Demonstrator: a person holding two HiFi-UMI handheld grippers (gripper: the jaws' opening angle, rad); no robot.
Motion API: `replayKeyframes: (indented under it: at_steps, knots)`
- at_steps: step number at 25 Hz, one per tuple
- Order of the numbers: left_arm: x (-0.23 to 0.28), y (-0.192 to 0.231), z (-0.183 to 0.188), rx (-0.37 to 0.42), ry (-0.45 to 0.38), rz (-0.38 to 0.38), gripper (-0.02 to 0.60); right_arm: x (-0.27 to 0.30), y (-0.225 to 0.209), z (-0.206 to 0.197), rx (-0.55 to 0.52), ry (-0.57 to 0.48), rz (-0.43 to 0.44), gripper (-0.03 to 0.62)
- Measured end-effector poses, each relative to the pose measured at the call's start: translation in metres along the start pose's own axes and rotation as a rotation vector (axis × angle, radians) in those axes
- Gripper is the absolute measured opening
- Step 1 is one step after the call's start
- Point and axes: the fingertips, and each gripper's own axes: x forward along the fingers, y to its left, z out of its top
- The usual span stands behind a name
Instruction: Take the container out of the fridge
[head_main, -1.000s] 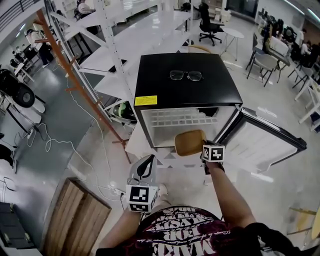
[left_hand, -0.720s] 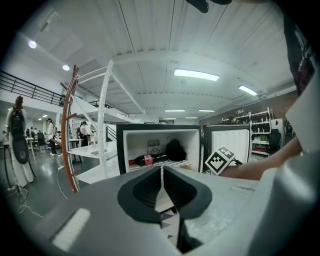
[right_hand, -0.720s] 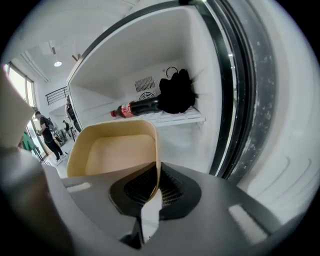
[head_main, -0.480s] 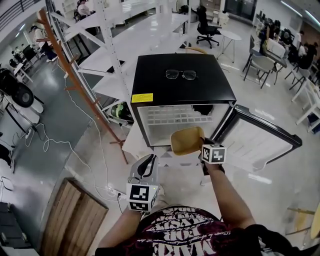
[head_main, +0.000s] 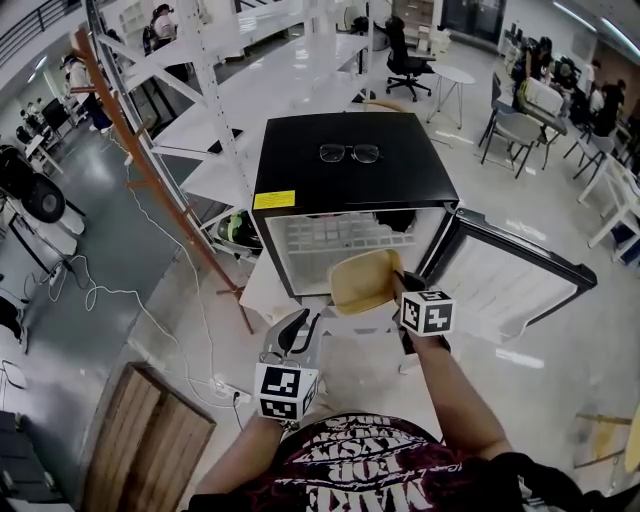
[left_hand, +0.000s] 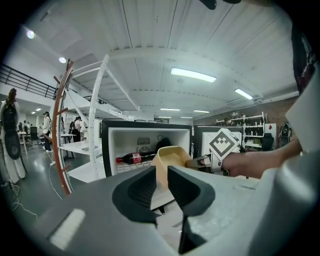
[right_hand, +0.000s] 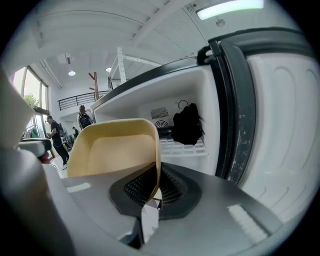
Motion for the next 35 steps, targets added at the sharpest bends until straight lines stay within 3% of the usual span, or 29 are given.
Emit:
replayKeyframes:
  at_steps: [7,13,23,27,35]
  knots:
    - [0.001,-0.01,0.005,-0.015,-0.012,-0.008,0.091,-0.021,0.023,0.016,-0.011,-0.047,0.052,0.029]
    - [0.005,-0.024,-0.003,-0.024,0.034,-0.04,0.135,-0.033,0.031,0.025,-0.016,-0.073,0.078,0.029]
    - [0.004,-0.035,0.013,-0.094,-0.021,-0.065,0.141,-0.056,0.025,0.043,-0.077,-0.144,0.025,0.031]
    - [0.007,-0.041,0.014,-0.091,-0.017,-0.077,0.144,-0.06,0.026,0.039,-0.05,-0.147,0.045,0.031]
    - [0.004,-0.027,0.004,-0.079,0.046,0.003,0.13,-0.088,0.06,0.053,-0.063,-0.227,0.148,0.054]
